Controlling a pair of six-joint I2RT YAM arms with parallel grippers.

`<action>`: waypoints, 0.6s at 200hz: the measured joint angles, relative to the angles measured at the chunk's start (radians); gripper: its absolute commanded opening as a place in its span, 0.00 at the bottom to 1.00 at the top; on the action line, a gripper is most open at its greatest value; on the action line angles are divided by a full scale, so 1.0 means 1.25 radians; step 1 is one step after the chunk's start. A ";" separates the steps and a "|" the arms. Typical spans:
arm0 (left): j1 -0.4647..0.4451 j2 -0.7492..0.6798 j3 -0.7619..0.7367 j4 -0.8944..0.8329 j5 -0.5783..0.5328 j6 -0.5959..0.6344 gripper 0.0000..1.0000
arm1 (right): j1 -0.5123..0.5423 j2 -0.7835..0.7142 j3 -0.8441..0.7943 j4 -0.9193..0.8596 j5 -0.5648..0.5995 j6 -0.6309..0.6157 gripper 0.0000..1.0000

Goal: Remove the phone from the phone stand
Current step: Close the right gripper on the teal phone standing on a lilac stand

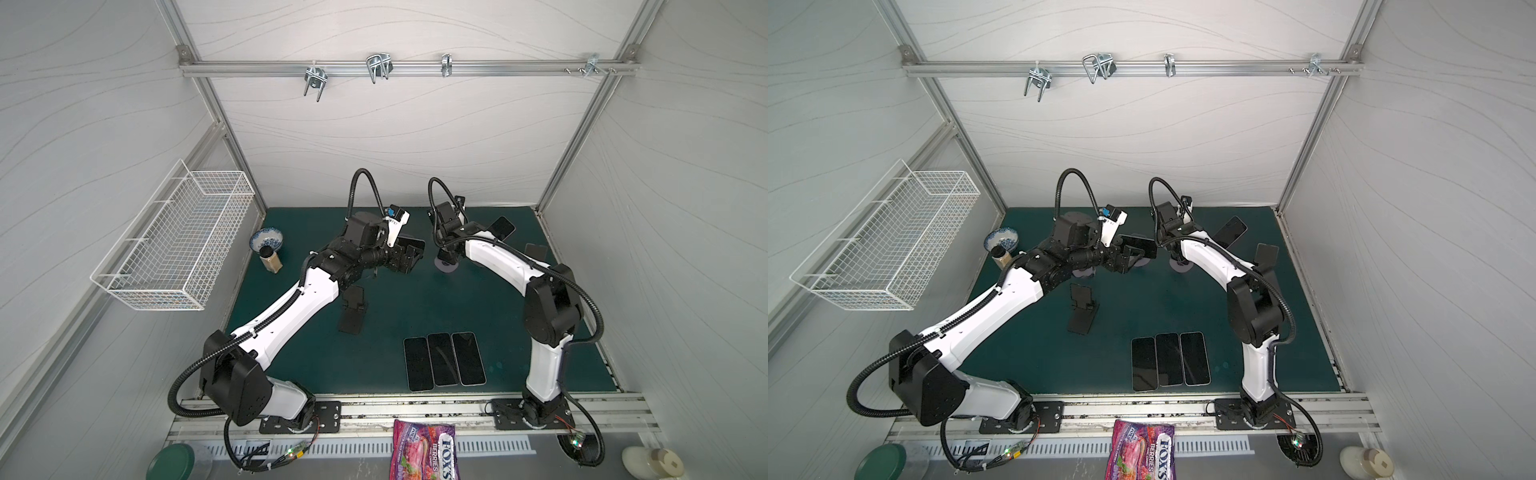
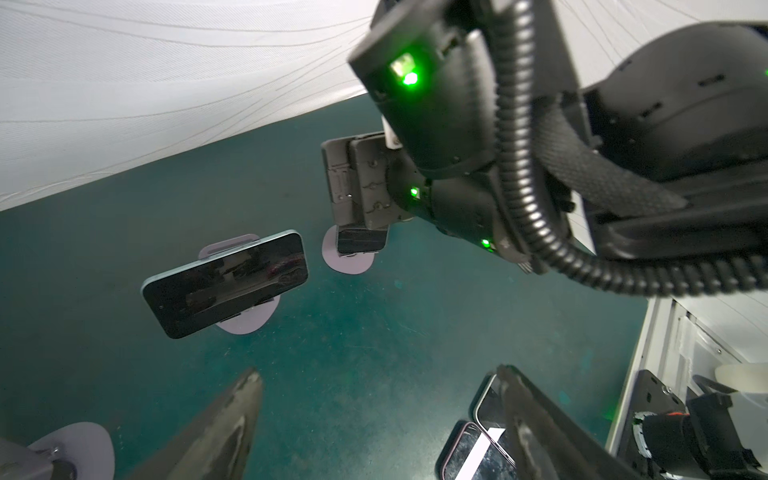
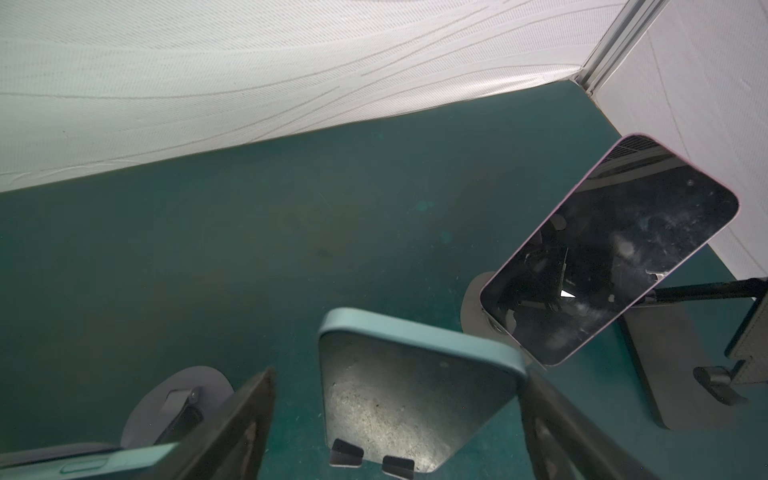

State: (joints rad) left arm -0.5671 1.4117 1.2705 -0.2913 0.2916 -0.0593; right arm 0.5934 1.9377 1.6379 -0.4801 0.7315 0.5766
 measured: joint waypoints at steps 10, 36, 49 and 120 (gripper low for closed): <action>-0.005 0.000 0.000 -0.002 0.000 0.002 0.90 | 0.000 0.001 0.001 -0.001 0.004 0.003 0.92; -0.018 0.000 0.000 -0.005 -0.004 0.007 0.90 | -0.002 0.004 0.006 -0.002 0.012 0.014 0.92; -0.024 0.000 0.001 -0.006 -0.007 0.009 0.90 | -0.003 0.005 0.009 -0.002 0.014 0.019 0.92; -0.031 0.000 0.002 -0.013 -0.015 0.014 0.90 | -0.005 0.008 0.009 -0.020 0.027 0.045 0.92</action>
State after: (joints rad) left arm -0.6052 1.4117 1.2724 -0.3077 0.2729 -0.0418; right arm 0.5877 1.9472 1.6485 -0.5045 0.7658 0.6327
